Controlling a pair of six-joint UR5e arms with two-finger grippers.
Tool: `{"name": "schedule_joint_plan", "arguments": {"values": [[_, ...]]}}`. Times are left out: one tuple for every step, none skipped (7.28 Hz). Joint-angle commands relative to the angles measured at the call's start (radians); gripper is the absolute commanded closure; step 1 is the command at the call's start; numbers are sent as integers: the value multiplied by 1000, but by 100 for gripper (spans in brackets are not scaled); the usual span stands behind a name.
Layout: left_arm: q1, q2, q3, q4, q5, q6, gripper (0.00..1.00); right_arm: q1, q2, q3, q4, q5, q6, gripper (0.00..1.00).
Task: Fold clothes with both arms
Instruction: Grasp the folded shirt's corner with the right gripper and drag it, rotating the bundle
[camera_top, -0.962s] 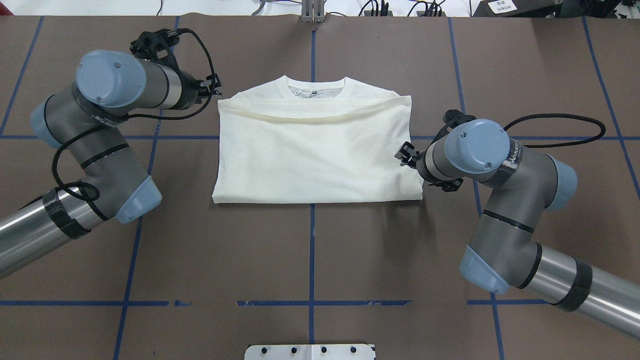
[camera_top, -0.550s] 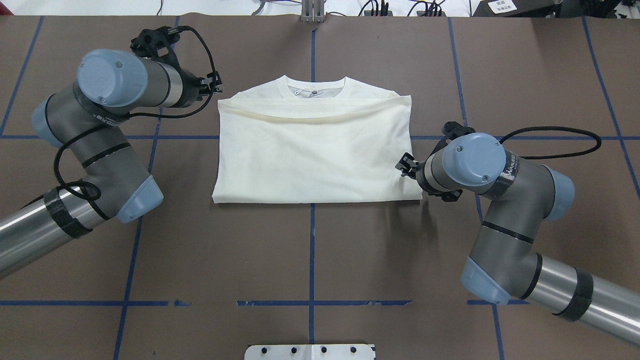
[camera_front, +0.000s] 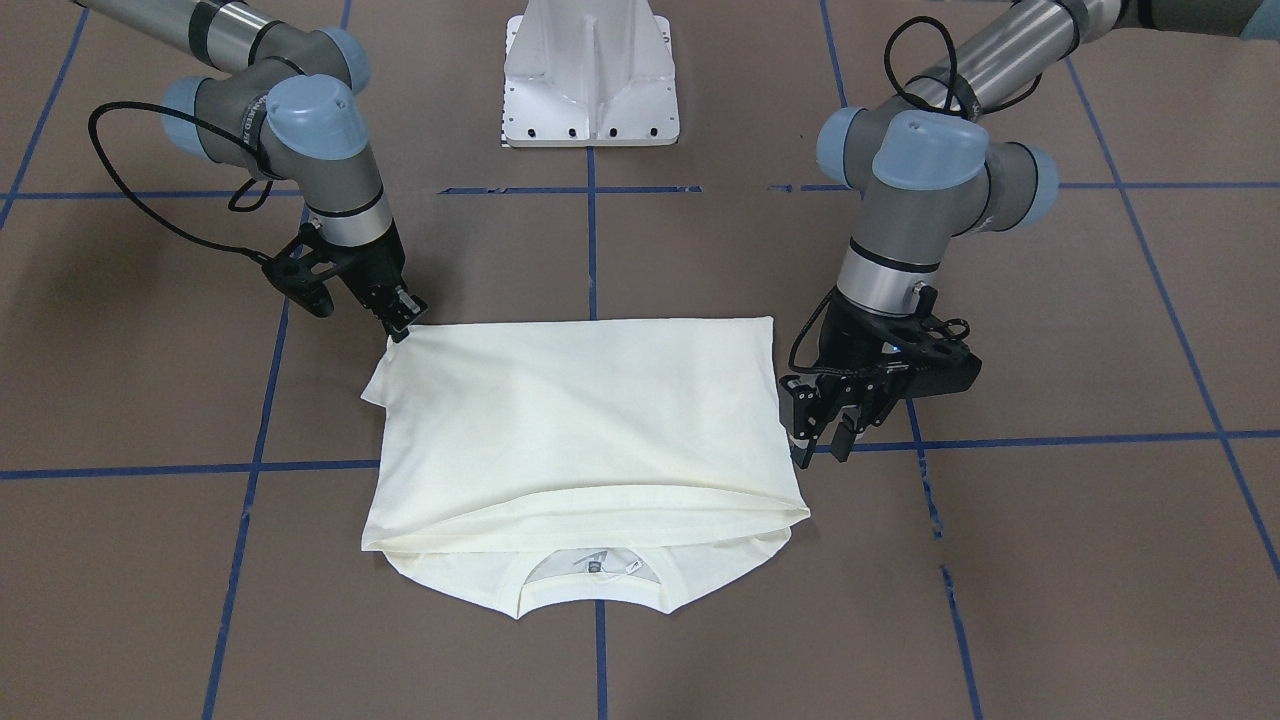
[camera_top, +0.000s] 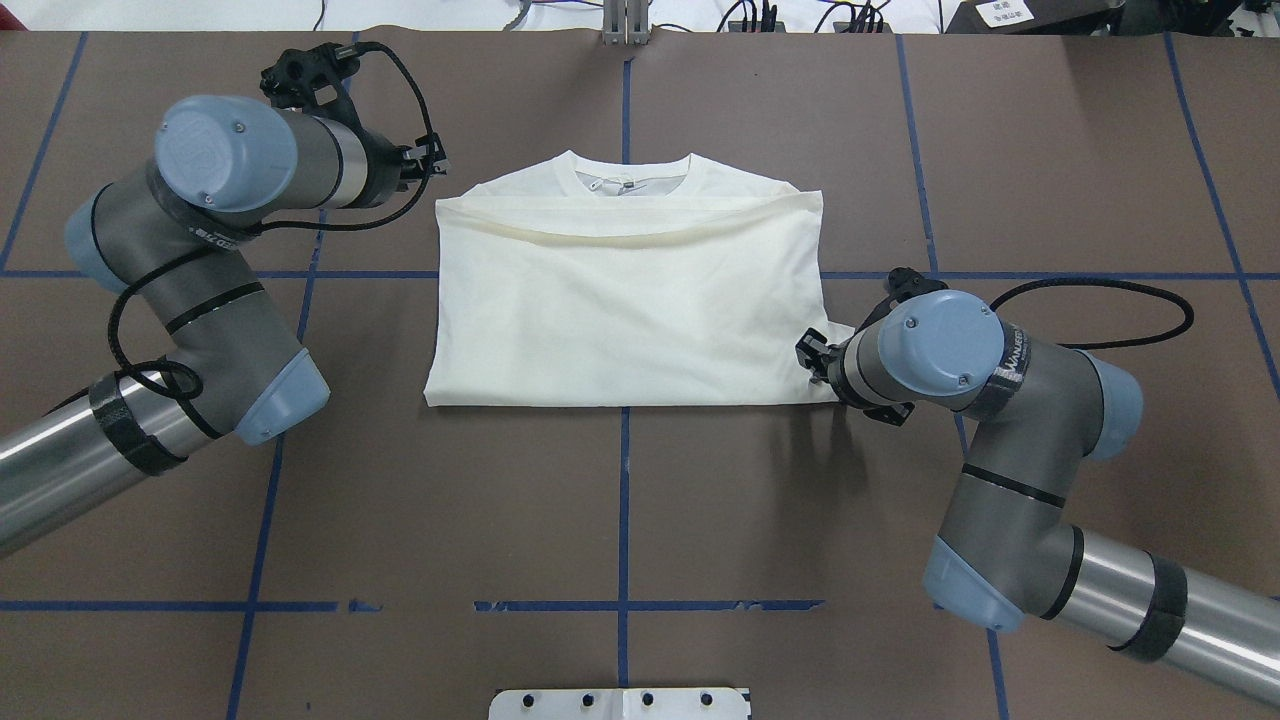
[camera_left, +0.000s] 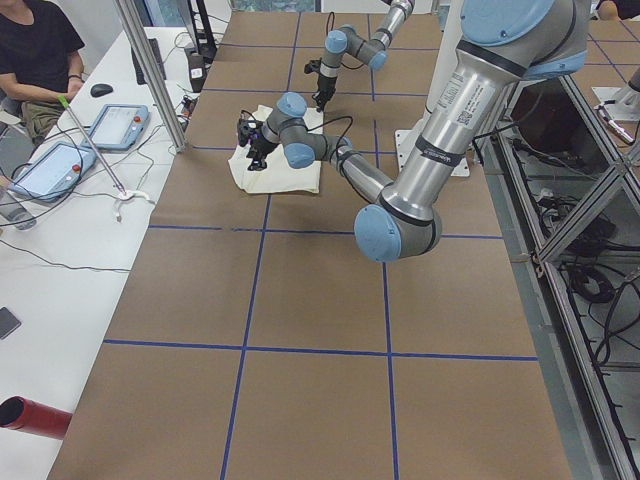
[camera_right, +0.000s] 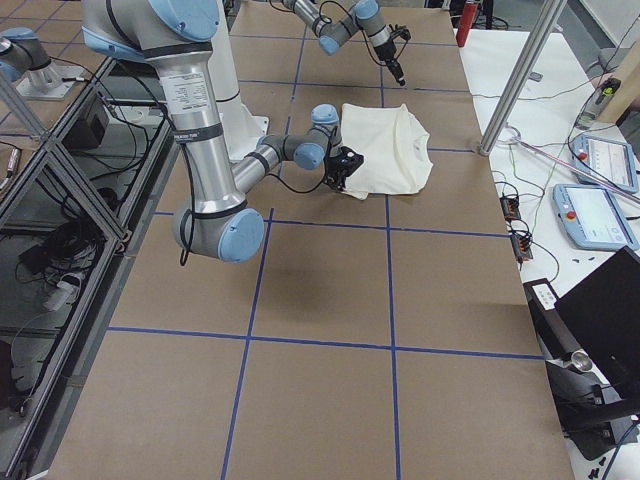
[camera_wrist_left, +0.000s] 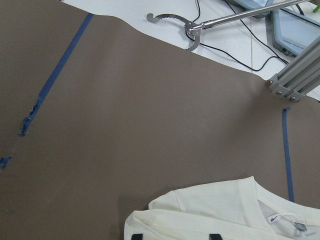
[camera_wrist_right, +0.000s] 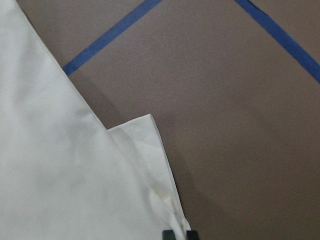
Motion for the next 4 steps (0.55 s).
{"name": "schedule_joint_plan", "arguments": {"values": [[1,0,-1,0,-1,-2,46,-28,-68,101,0,8,-1,100],[-1,0,-2,-1,-1,-2,46,-71,-125,191,-3,13,4,100],[1,-2,-4,-1,-1,-2,46,-148,-238,330,-11,42,7,100],[1,-2,-11,-1,-2,-3,46,-246,-357,455,-11,80,7,100]]}}
